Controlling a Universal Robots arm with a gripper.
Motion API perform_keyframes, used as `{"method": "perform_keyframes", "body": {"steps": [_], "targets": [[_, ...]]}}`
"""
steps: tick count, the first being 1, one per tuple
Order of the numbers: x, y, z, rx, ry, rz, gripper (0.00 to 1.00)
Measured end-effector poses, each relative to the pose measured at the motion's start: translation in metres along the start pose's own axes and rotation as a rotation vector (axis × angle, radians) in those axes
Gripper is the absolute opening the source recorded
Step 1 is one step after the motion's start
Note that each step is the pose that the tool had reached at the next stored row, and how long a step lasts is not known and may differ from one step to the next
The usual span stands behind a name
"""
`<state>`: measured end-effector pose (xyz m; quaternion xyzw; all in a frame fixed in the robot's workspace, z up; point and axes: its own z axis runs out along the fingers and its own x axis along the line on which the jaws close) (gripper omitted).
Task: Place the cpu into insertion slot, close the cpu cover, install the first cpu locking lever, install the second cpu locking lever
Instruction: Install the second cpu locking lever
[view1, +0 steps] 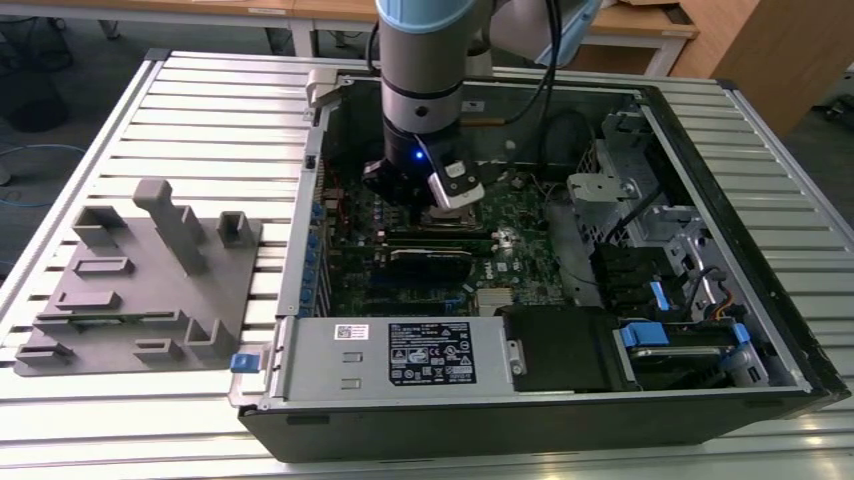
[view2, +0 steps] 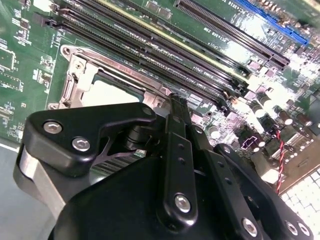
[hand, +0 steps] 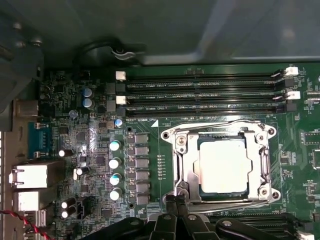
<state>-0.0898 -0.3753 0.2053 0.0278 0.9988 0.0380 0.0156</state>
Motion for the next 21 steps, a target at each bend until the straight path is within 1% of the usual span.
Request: {"method": "perform_keyframes", "body": {"steps": [3,9,21], "targets": [[0.0006,-0.0001,0.0006,-0.0004,-0.0003,0.0,0.11],[0.0013,-0.0004,0.0042,-0.0003,-0.0002,0.0,0.11],[0.0014,-0.0006,0.0079,-0.0005,-0.0004,0.0,0.11]]}}
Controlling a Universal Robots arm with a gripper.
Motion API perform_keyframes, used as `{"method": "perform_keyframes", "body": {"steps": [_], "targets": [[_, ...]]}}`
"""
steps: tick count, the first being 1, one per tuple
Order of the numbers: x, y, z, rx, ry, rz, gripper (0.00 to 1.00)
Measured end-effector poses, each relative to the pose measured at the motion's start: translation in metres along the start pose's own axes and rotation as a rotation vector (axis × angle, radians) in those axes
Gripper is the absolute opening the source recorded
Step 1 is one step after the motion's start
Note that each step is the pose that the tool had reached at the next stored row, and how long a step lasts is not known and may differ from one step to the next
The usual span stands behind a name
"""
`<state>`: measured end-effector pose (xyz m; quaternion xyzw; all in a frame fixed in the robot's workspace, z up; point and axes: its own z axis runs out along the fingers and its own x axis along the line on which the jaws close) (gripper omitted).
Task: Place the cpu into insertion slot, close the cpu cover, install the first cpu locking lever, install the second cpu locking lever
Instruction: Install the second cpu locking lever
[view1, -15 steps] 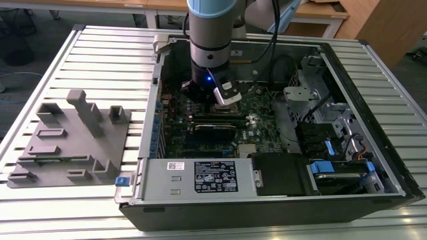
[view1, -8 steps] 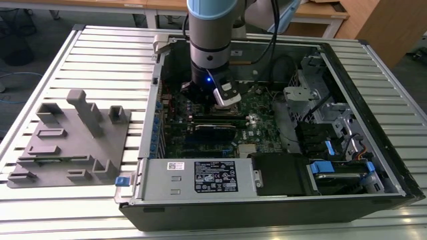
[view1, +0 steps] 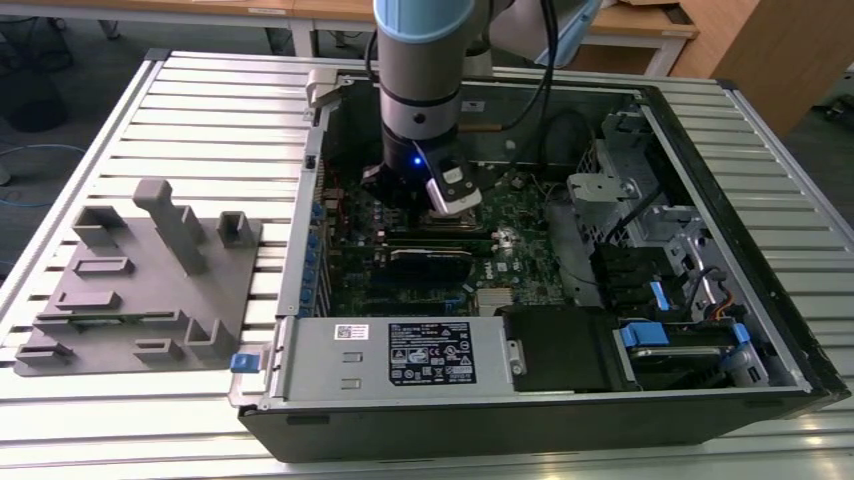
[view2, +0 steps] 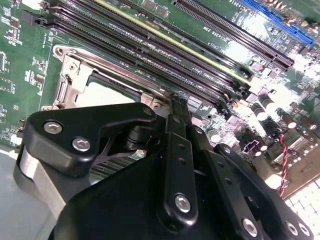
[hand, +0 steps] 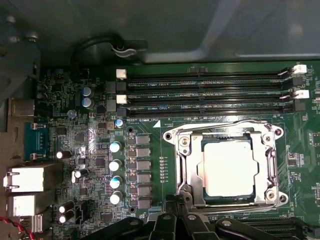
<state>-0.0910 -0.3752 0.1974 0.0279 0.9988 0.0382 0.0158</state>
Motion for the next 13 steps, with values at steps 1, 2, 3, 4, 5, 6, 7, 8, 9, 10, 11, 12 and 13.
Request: {"method": "perform_keyframes", "body": {"steps": [1,2,3,4,5,6,7,8,9,10,11,12,13], "targets": [[0.0,-0.0001,0.0002,0.0002,0.0002,0.0,0.11],[0.0001,-0.0001,0.0005,0.0004,0.0002,0.0,0.11],[0.0001,-0.0001,0.0007,0.0005,0.0003,0.0,0.11],[0.0002,-0.0002,0.0008,0.0006,0.0004,0.0,0.11],[0.0002,-0.0002,0.001,0.0006,0.0004,0.0,0.11],[0.0003,-0.0002,0.0012,0.0006,0.0004,0.0,0.11],[0.0004,-0.0002,0.0015,0.0005,0.0004,0.0,0.11],[0.0004,-0.0002,0.0017,0.0004,0.0003,0.0,0.11],[0.0005,-0.0002,0.0018,0.0004,0.0004,0.0,0.11],[0.0006,-0.0002,0.0019,0.0004,0.0003,0.0,0.11],[0.0006,-0.0003,0.002,0.0005,0.0004,0.0,0.11],[0.0006,-0.0003,0.0023,0.0004,0.0003,0.0,0.11],[0.0007,-0.0003,0.0026,0.0005,0.0004,0.0,0.11]]}}
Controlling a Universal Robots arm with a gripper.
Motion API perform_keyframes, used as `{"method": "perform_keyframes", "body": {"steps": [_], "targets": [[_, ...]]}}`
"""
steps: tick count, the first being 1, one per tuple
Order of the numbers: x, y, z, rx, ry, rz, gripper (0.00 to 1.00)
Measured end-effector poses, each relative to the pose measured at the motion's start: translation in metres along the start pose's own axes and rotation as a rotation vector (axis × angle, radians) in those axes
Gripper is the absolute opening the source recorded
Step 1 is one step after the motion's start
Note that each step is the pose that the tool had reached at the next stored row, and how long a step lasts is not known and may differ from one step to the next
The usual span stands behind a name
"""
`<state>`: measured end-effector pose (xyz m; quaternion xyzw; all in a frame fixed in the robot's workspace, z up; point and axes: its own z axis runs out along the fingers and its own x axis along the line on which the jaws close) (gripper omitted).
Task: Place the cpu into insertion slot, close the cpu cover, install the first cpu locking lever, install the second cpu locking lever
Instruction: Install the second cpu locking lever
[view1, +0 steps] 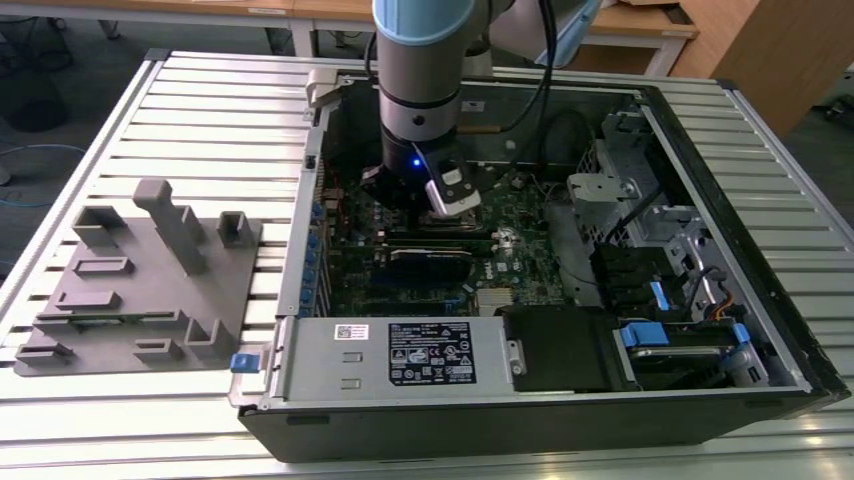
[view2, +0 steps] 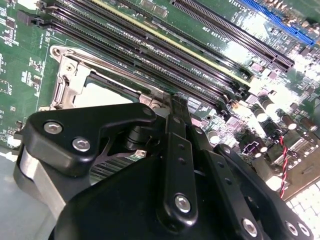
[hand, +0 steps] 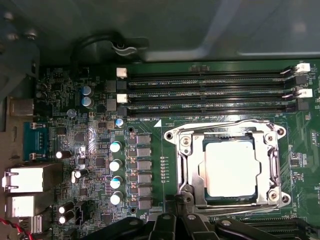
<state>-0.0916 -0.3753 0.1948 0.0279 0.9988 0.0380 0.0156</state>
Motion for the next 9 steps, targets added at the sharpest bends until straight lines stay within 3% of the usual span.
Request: {"method": "perform_keyframes", "body": {"steps": [9], "targets": [[0.0003,-0.0001,0.0013,-0.0001,-0.0001,0.0,0.11]]}}
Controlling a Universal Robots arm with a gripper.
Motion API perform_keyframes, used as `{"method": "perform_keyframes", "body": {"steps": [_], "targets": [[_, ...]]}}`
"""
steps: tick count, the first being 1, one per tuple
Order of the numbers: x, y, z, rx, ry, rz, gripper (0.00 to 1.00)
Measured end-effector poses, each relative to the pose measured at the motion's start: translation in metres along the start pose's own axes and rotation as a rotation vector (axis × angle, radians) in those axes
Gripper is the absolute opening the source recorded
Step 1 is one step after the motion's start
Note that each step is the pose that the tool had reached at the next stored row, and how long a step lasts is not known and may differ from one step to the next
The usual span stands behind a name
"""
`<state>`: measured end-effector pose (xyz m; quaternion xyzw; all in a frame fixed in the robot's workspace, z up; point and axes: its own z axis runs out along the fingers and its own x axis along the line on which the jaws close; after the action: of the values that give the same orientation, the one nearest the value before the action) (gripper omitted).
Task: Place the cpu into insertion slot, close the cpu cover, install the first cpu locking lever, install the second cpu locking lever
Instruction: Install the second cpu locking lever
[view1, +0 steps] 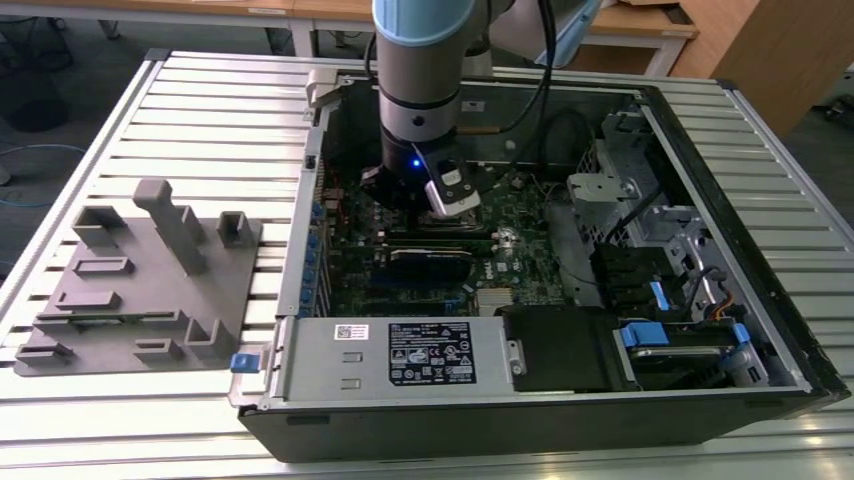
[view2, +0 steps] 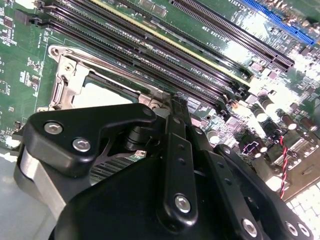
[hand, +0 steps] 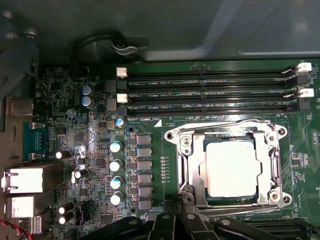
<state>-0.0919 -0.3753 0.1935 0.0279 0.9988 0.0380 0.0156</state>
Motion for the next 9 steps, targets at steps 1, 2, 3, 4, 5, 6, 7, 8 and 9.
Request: {"method": "perform_keyframes", "body": {"steps": [1,2,3,4,5,6,7,8,9], "targets": [[0.0,0.0,0.0,0.0,0.0,0.0,0.11],[0.0,0.0,-0.0003,-0.0001,-0.0001,0.0,0.11],[-0.0001,0.0001,-0.0005,-0.0004,-0.0003,0.0,0.11],[-0.0001,0.0002,-0.0009,-0.0008,-0.0005,0.0,0.11],[-0.0001,0.0003,-0.0014,-0.0011,-0.0007,0.0,0.11],[-0.0002,0.0004,-0.0022,-0.0015,-0.0011,0.0,0.11],[-0.0003,0.0005,-0.0035,-0.0014,-0.001,0.0,0.11],[-0.0002,0.0005,-0.0054,-0.0003,-0.0003,0.0,0.11],[-0.0003,0.0006,-0.0069,-0.0005,-0.0003,0.0,0.11]]}}
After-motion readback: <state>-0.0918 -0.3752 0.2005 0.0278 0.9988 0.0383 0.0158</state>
